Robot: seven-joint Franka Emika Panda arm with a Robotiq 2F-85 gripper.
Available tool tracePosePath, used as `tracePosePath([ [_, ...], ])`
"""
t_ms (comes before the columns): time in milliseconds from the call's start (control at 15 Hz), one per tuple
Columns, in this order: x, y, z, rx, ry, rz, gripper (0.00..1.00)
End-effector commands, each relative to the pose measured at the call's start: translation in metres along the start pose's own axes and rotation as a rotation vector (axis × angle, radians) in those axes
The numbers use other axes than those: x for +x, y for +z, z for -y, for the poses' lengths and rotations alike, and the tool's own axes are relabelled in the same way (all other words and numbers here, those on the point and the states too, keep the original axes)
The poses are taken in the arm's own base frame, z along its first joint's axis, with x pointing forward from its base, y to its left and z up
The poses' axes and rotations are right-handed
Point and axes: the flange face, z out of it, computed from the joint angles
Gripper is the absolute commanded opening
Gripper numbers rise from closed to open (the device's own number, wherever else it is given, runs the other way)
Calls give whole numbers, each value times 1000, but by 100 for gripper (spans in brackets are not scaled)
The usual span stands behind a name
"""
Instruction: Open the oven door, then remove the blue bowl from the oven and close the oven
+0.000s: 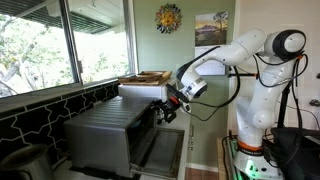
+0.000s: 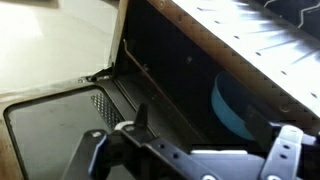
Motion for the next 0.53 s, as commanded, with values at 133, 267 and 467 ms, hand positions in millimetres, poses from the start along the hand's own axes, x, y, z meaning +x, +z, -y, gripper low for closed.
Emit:
tracePosePath([
  [133, 22, 18, 0, 44, 101, 28, 100],
  [267, 24, 22, 2, 81, 124, 42, 100],
  [467, 24, 30, 4, 124, 151, 79, 100],
])
